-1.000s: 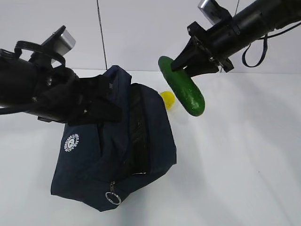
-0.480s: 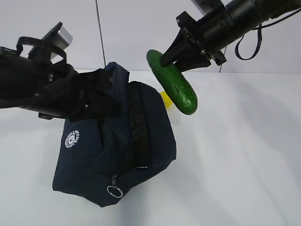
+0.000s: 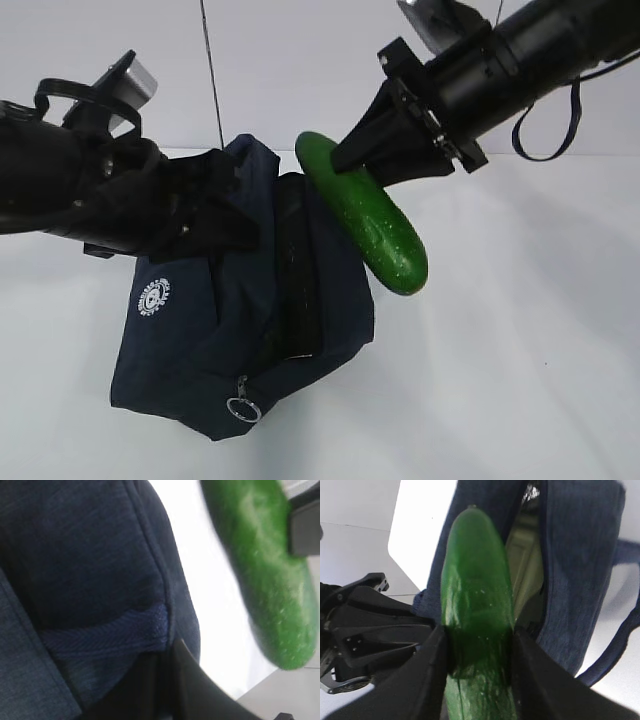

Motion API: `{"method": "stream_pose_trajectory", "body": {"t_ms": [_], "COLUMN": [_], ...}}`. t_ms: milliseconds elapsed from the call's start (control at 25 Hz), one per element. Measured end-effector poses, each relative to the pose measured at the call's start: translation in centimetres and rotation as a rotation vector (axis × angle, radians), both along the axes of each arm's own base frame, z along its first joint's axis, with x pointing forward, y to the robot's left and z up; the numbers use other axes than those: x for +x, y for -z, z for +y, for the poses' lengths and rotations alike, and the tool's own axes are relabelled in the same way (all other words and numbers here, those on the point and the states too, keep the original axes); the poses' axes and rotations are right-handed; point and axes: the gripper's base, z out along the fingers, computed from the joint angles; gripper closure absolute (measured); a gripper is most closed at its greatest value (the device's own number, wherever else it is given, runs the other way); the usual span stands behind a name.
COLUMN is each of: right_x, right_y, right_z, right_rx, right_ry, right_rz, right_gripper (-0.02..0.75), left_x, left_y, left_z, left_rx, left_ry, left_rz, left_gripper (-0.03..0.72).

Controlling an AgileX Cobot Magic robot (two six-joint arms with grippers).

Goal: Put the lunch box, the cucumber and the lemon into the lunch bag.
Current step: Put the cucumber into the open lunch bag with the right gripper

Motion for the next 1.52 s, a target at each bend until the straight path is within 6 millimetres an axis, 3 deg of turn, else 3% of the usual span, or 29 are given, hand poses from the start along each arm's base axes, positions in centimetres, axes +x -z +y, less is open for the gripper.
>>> {"method": "stream_pose_trajectory", "body": {"t_ms": [440,880,1240,1520], "right_x": [-1.9,0.6,1.7,0.9], "right_y": [3.1,7.5,7.4,8.9], "right_z": [1.6,2.6,3.4,5.9], "right_rx": [0.053,0.126,0.18,0.17], "right_ry": [-0.027,0.094,0.134,0.083], "right_rz": [0.092,0.189,0.012,0.003], "right_gripper": [0.436,0.436,0.436,0.436], "left_x": [-0.2,-0.3,-0.3,-0.3], "left_y": [0.0,0.0,0.0,0.0], "left_z": [-0.1,-0.1,-0.2,-0.1], "left_rx": [-0.002,-0.004,-0.021,-0.024], "left_ry": [0.021,0.022,0.014,0.014], "left_rz": [0.019,0.021,0.033,0.036], "left_gripper": [0.678,0.678,0.678,0.678]}}
